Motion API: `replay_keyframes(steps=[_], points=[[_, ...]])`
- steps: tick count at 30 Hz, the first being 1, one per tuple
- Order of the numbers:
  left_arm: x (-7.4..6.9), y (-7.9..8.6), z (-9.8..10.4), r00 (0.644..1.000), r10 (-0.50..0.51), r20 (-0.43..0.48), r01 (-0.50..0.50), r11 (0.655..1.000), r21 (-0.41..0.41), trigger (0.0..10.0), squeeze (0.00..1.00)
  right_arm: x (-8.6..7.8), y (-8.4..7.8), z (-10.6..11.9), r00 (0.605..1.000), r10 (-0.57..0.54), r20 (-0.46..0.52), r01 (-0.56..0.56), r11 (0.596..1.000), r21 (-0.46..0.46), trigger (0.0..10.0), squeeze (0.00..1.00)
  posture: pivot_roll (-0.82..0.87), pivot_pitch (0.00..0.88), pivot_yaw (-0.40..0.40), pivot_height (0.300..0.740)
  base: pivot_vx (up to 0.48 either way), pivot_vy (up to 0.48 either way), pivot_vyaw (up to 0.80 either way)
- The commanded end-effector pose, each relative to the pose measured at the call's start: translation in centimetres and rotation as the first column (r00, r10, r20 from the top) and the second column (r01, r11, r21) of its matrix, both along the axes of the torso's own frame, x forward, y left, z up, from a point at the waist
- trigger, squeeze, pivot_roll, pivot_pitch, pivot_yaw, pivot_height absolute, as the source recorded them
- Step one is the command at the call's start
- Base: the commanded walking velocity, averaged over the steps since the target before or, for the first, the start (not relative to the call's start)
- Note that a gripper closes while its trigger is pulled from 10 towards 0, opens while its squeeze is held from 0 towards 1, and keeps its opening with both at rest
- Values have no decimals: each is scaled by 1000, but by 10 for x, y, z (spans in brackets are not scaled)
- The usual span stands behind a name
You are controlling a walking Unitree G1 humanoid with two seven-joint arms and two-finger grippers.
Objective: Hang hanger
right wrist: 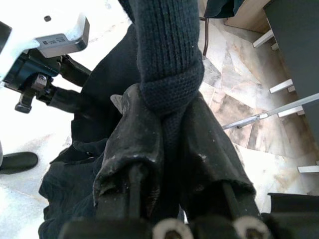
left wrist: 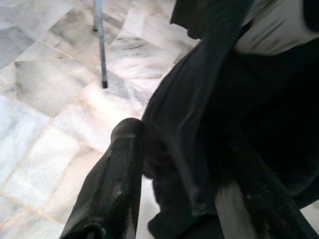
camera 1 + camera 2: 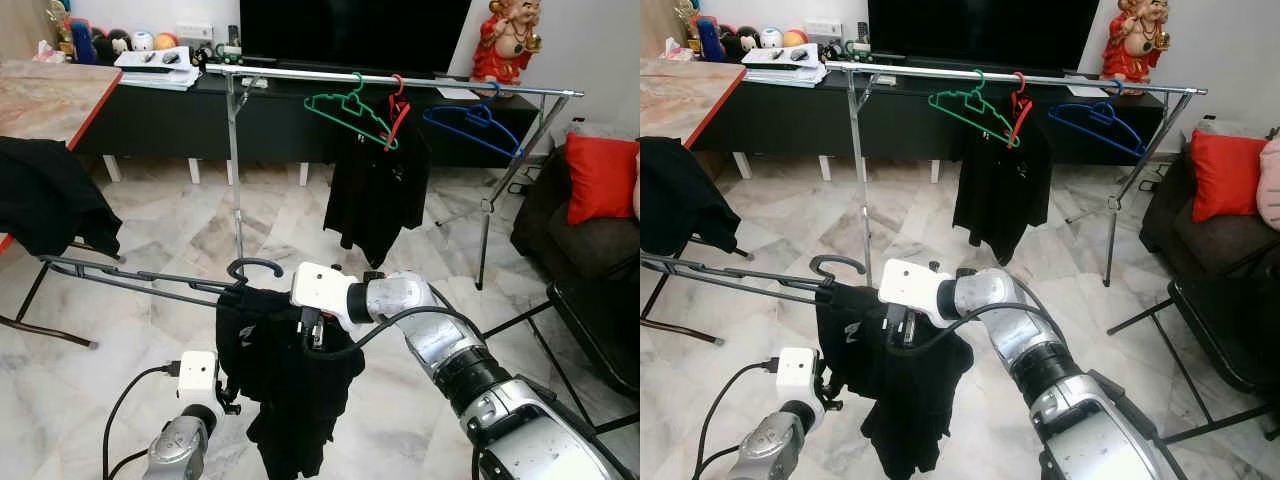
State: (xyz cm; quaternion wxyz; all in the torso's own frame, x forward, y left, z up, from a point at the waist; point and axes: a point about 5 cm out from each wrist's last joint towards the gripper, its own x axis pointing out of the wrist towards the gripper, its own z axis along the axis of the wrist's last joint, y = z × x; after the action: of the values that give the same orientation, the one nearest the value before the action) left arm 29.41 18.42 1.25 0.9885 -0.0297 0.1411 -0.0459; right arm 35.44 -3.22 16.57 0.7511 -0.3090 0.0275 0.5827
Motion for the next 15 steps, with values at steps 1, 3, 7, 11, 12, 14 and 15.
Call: replay_keyframes(steps=[1,3,7,11,12,14,15], points=[[-2,-7,-4,1000,-12,-18,12,999,-30,10000,0,0,2,11,999,22,39,-23,999,22,0,0,56,74,-144,740,0,0,0],[-2,-10,-5,999,-29,-21,28,999,-35,10000,0,-1,3,11,999,26,39,-27,999,24,0,0,55,71,-144,740,0,0,0],[-2,-15,-5,998,-53,-25,52,998,-39,10000,0,-1,4,11,999,31,39,-32,999,25,0,0,55,69,-144,740,0,0,0],[-2,-15,-6,998,-43,-39,42,999,-24,7922,0,-2,5,13,999,34,42,-35,999,28,0,0,53,66,-143,740,0,0,0],[-2,-14,-7,998,-39,-48,39,999,-10,2039,0,-1,5,13,999,34,43,-35,999,29,0,0,53,66,-143,740,0,0,0],[-2,-13,-7,998,-40,-56,40,999,5,0,0,-1,6,14,999,33,44,-34,999,31,0,0,56,64,-147,740,0,0,0],[-2,-13,-7,998,-42,-55,42,999,4,0,0,-1,6,14,999,33,44,-34,999,31,0,0,56,64,-147,740,0,0,0]])
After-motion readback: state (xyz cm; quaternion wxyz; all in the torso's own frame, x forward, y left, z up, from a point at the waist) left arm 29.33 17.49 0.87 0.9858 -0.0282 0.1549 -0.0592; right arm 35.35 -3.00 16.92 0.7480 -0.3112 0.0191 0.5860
